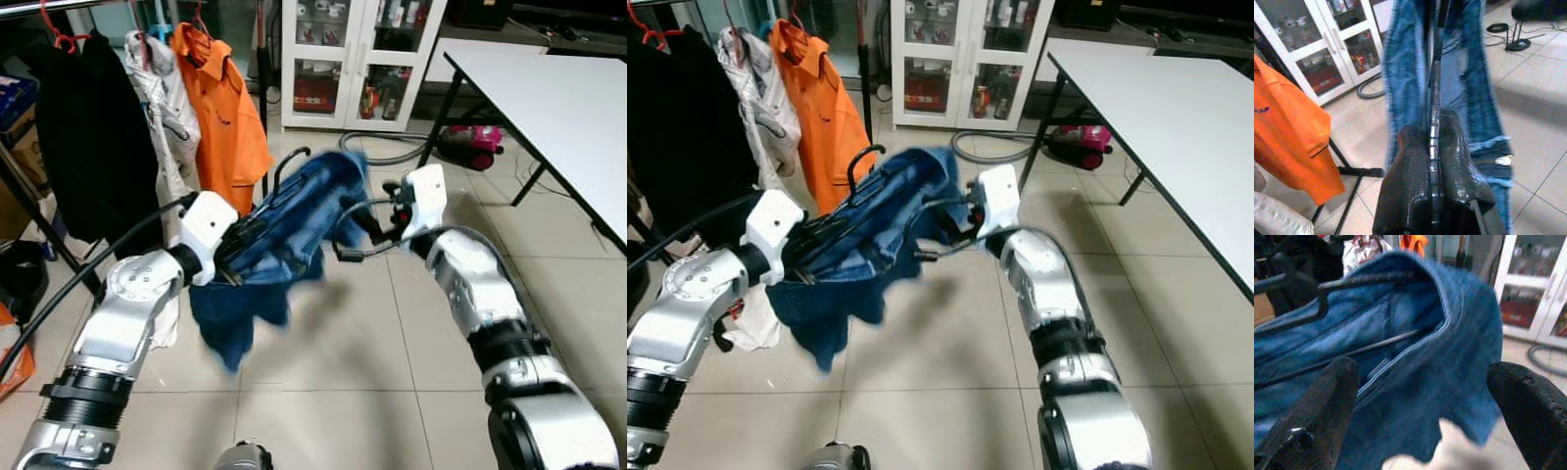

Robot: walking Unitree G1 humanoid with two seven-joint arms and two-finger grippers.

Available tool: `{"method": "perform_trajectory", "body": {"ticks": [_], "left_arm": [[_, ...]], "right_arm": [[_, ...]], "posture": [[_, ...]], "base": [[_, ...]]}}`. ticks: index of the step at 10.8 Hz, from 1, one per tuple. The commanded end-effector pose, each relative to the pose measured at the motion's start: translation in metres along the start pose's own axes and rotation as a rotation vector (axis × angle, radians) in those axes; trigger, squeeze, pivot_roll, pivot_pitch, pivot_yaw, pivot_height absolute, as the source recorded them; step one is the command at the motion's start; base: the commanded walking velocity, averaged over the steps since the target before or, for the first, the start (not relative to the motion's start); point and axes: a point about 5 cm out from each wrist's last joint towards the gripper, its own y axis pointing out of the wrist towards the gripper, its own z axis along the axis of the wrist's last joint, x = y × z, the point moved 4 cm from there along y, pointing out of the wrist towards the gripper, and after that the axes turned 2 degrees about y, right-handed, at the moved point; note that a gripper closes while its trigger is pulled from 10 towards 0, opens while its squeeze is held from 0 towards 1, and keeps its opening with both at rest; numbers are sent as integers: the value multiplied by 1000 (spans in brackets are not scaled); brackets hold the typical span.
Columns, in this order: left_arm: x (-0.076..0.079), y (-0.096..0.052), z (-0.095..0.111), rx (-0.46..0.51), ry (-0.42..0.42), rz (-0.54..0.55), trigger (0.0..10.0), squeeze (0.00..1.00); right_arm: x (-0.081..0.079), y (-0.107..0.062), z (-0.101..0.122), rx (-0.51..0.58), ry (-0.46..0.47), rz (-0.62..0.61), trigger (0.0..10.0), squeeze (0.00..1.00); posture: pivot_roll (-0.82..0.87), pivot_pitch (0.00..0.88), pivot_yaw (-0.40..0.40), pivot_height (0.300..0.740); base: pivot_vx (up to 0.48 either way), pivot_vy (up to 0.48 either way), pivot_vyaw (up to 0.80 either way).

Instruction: Hang hanger

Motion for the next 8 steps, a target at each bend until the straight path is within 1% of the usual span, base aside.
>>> {"method": "perform_trajectory", "body": {"ticks": [1, 2, 3, 4, 5, 7, 8], "left_arm": [[3, 2, 11, 43, 25, -16, 10000, 0], [4, 3, 10, 40, 24, -20, 10000, 0], [7, 5, 11, 43, 24, -29, 10000, 0], [9, 7, 12, 47, 23, -35, 10000, 0], [13, 7, 13, 50, 20, -42, 10000, 0], [17, 8, 12, 51, 14, -47, 10000, 0], [20, 9, 12, 53, 9, -51, 10000, 0]], "right_arm": [[-2, -1, 4, 17, 32, -3, 10000, 0], [-3, -1, 2, 10, 49, -14, 10000, 0], [0, 0, -4, -9, 72, -52, 10000, 0], [4, 1, -4, -7, 124, -87, 10000, 0], [1, 4, 3, 15, 199, -85, 10000, 0], [0, 10, 10, 37, 270, -89, 10000, 0], [0, 14, 12, 35, 282, -90, 10000, 0]], "posture": [[33, 0, -34, 740], [29, 0, -33, 740], [29, 3, -33, 740], [30, 6, -36, 740], [32, 6, -40, 740], [36, 6, -46, 740], [37, 4, -49, 740]], "base": [[0, 0, 0], [0, 0, 0], [0, 0, 0], [0, 0, 0], [0, 0, 0], [0, 0, 0], [0, 0, 0]]}}
